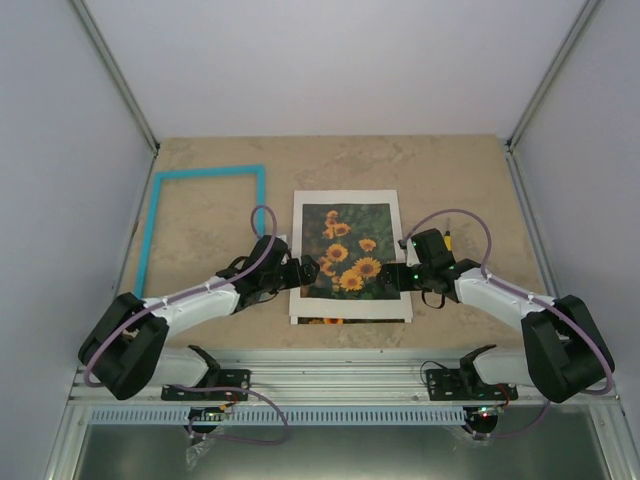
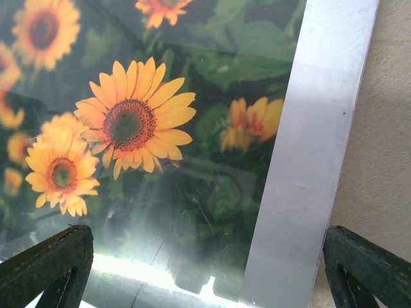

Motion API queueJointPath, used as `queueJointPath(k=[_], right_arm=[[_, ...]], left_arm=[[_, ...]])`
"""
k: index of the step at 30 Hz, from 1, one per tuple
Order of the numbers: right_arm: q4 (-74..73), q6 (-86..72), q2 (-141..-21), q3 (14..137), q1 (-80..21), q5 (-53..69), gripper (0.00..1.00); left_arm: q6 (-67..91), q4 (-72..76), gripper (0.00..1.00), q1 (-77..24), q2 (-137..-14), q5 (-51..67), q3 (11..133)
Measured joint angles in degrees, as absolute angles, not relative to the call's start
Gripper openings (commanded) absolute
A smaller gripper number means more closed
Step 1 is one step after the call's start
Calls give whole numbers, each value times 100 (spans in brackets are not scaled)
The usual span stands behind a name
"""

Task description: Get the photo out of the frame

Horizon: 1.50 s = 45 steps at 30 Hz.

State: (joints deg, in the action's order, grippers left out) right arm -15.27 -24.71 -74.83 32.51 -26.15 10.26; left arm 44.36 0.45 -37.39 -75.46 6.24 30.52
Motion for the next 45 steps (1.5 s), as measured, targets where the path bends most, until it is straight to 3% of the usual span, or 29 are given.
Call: queueJointPath(k=[23, 45], right_arm=[[-1728, -2460, -6934, 3391, -2615, -12, 98], [-1568, -2311, -6772, 3391, -2615, 69, 98]], left_arm=[[4414, 91, 92, -3765, -8005, 707, 3395], [4425, 213, 97, -4491, -8720, 591, 4097]])
